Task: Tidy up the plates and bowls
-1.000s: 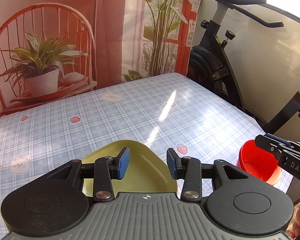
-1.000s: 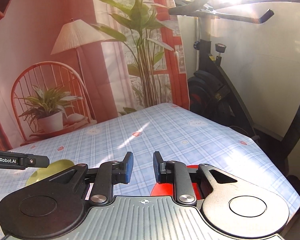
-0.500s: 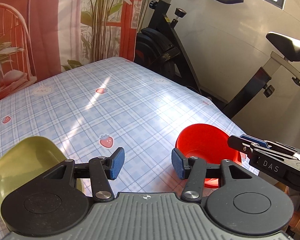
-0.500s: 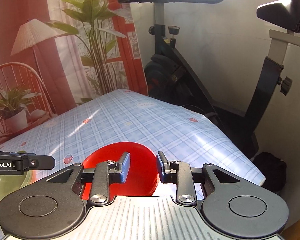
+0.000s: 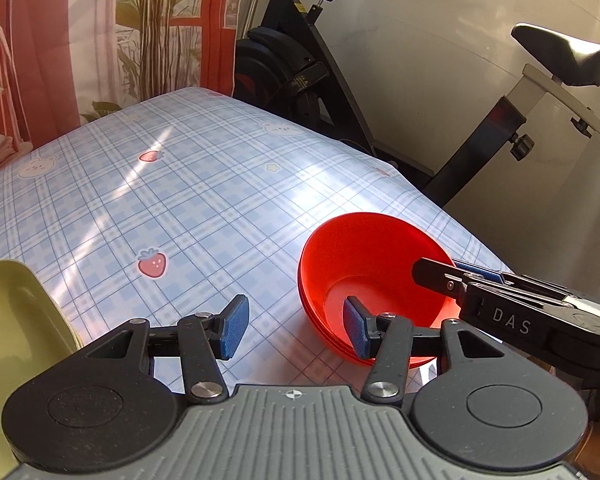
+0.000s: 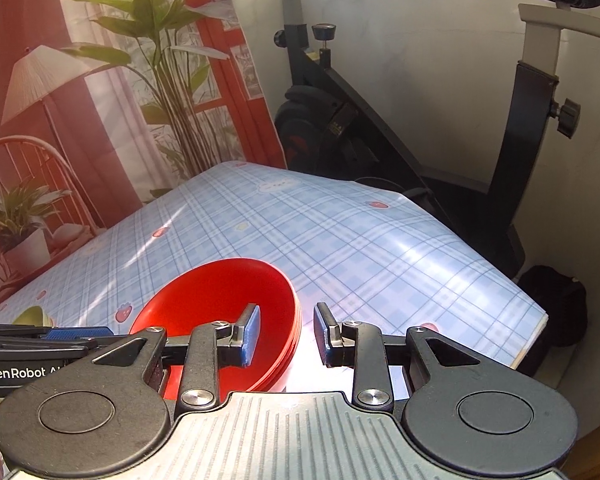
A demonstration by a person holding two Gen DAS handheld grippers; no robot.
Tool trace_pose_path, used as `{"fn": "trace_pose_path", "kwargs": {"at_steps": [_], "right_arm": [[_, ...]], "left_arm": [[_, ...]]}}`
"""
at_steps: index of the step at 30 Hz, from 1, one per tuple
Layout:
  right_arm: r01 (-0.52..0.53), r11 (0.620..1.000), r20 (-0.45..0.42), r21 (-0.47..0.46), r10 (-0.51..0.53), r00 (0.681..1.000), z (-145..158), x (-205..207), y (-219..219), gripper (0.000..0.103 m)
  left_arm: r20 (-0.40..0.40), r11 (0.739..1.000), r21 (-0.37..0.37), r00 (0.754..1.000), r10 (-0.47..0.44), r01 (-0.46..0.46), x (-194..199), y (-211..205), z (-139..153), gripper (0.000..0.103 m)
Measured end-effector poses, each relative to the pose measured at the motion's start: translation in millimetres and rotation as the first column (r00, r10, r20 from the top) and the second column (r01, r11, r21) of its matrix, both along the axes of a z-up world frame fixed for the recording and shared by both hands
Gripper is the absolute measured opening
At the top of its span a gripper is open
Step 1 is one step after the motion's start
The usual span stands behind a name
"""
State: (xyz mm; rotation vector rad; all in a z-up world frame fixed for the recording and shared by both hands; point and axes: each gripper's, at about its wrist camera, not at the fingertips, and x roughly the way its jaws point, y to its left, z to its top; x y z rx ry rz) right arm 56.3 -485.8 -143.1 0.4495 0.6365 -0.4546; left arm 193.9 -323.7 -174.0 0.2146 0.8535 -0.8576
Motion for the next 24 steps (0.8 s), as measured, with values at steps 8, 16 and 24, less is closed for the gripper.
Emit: {"fn": "trace_pose_path", "kwargs": {"at_steps": [8, 16, 24], "right_arm": [[-0.011, 1.0, 0.005, 0.02, 0.011, 1.0, -2, 2, 3, 0.029], [-0.023, 0.999, 0.005, 0.036, 0.023, 1.0, -7, 1, 2, 0.026], [-0.042, 0.998, 0.014, 0.036, 0.041, 0.999, -6, 3, 7, 0.024]], "left_arm": [[-0.088, 1.0, -0.002, 0.996, 0.017, -0.017, 9, -6, -14, 0.054], [-0.144, 0.999, -0.047, 0.99, 0.008, -0.015, 4, -7, -22, 0.041], [-0.138, 0.998, -0.045, 0.99, 0.03, -0.036, -2, -3, -21, 0.03]]}}
